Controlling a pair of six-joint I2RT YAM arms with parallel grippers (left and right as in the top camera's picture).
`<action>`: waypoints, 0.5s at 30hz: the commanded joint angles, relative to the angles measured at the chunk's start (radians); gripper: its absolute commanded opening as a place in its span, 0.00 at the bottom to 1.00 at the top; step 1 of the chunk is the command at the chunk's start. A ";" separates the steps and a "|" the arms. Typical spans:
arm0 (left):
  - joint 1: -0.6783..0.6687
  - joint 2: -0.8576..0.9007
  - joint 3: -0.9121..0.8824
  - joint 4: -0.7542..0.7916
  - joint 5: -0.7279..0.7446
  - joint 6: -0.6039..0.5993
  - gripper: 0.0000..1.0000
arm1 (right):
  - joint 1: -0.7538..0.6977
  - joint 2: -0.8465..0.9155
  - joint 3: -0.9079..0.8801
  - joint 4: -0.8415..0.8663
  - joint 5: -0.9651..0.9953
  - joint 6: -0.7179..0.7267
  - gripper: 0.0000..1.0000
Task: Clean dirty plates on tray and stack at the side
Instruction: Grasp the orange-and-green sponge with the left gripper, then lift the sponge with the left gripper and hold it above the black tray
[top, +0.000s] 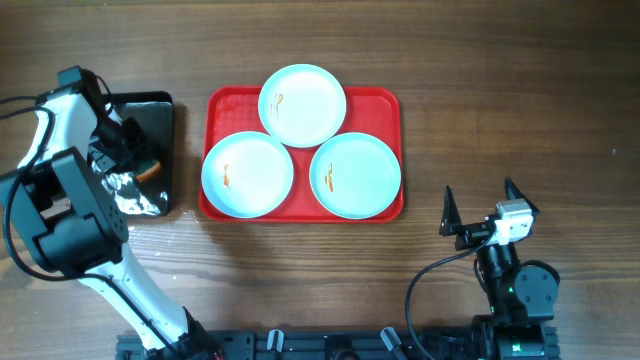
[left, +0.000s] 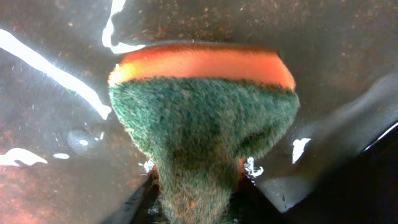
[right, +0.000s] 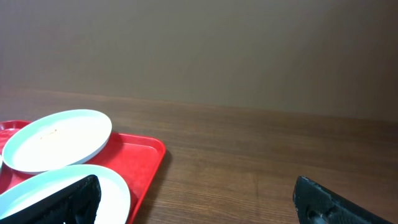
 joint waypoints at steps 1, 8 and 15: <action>0.000 0.014 0.000 -0.003 0.000 0.007 0.04 | -0.006 -0.005 -0.001 0.005 0.010 -0.009 1.00; 0.005 0.013 0.003 0.050 -0.023 0.007 1.00 | -0.006 -0.005 -0.001 0.005 0.010 -0.009 1.00; 0.005 0.013 0.003 0.164 -0.034 0.007 0.91 | -0.006 -0.005 -0.001 0.005 0.010 -0.009 1.00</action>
